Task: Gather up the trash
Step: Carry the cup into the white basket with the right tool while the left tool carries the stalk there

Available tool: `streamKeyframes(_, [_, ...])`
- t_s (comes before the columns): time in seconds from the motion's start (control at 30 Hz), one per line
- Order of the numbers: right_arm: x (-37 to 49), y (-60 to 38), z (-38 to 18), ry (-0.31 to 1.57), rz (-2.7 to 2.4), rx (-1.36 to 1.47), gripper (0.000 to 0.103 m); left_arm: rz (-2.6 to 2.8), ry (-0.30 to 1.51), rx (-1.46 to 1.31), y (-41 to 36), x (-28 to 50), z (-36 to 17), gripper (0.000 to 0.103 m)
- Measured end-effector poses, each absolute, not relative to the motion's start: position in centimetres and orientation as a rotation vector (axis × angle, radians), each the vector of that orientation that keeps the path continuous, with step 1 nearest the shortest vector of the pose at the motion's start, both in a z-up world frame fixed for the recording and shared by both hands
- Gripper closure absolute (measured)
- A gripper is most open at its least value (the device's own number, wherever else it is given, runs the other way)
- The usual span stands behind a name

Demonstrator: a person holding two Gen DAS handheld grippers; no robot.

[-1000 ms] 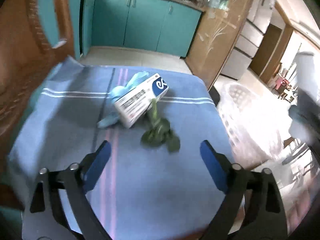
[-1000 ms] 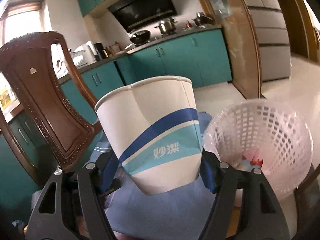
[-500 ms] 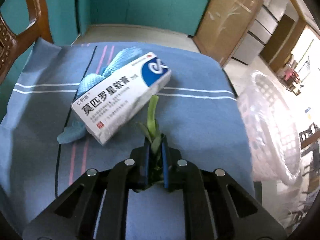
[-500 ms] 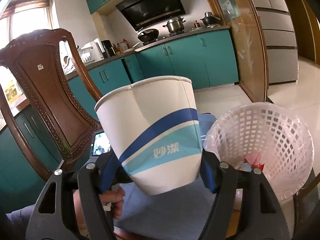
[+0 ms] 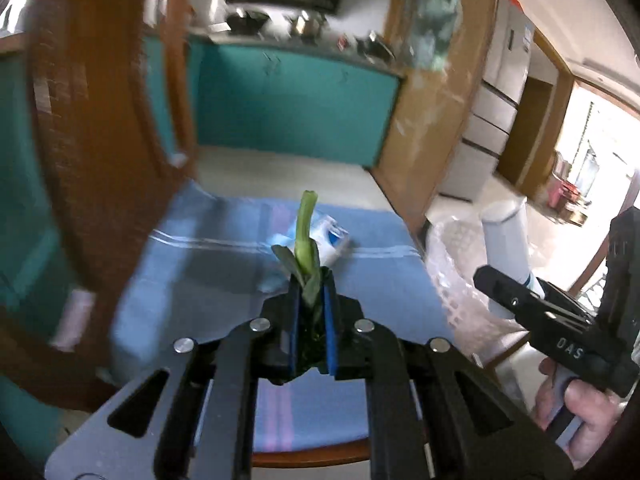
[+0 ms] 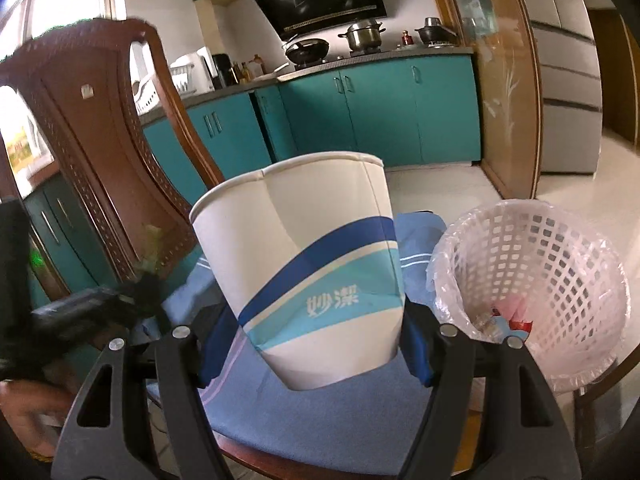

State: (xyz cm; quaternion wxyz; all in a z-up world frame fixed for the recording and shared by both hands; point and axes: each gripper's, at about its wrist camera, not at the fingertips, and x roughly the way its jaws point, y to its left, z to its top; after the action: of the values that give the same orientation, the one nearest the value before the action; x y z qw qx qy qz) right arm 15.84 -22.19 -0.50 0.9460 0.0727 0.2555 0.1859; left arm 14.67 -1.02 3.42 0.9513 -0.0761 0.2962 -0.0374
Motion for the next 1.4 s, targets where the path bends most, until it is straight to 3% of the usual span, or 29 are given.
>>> streamKeyframes(0.9, [15.8,-19.0,-1.6,0.562,0.32,0.041,0.034,-0.066,0.637,-0.15,1.0,14.6,2.0,0.091])
streamKeyframes(1.2, [19.1,-31.3,0.1,0.446,0.008,0.226,0.033,-0.109,0.652,-0.142,-0.3,15.4,1.4,0.091])
streamKeyframes(1.27, [21.1,-34.1,-1.5,0.504,-0.034,0.269,0.027,-0.132,0.66,-0.143,-1.1,15.9,1.4,0.091])
streamKeyframes(1.3, [21.9,-34.6,-2.3,0.54,-0.038,0.273,0.017,-0.153,0.667,-0.142,-1.8,16.2,1.5,0.091])
streamKeyframes(1.4, [23.5,-36.1,-4.7,0.658,-0.085,0.306,0.016,-0.225,0.683,-0.148,-4.5,17.1,1.8,0.091])
